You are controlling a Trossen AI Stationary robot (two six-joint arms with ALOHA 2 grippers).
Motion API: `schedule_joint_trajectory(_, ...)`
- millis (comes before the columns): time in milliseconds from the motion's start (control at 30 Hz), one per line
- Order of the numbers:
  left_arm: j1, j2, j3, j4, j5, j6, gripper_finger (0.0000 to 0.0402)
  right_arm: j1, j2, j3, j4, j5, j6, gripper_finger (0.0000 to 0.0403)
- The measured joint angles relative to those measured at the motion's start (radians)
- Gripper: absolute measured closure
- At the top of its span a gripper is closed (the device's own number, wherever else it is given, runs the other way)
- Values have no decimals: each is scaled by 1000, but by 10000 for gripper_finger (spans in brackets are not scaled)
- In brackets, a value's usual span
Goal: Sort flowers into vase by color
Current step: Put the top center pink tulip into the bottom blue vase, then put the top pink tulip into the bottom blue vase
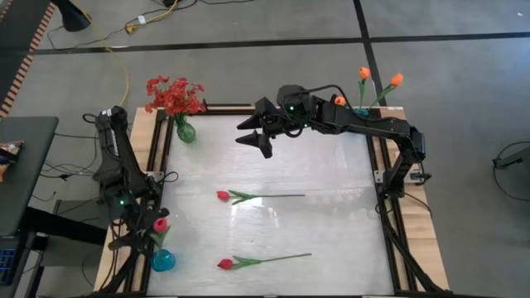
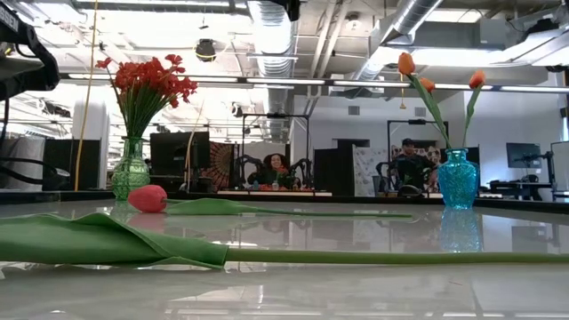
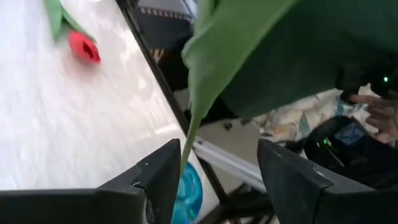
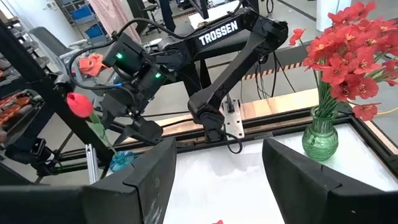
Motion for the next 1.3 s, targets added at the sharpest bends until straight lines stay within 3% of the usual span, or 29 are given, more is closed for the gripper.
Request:
schedule_joint_trajectory(167,0,0,0,-76,53,-86,200,-9,0,0,-49,0,-1,137)
schedule_joint_trajectory(400,0,0,2,-237,218,-253,200,-26,0,0,-185,1,-59,137)
schedule_joint_trajectory(533,0,0,52,-365,197,-285,200,-24,8,0,-262,12,-151,137)
schedule_joint_trajectory(667,22,0,166,-616,-1,-321,200,-32,50,-1,-357,19,-218,137)
schedule_joint_trajectory(833,69,0,328,-856,-358,-322,200,-46,143,-1,-461,8,-293,137)
schedule_joint_trajectory(933,100,0,390,-882,-571,-259,200,-44,201,-1,-528,-26,-332,138)
schedule_joint_trajectory(1067,152,0,424,-860,-773,-206,200,-17,271,-1,-606,-27,-388,145)
schedule_joint_trajectory(1300,262,8,424,-685,-902,-35,200,72,378,-1,-647,-17,-452,176)
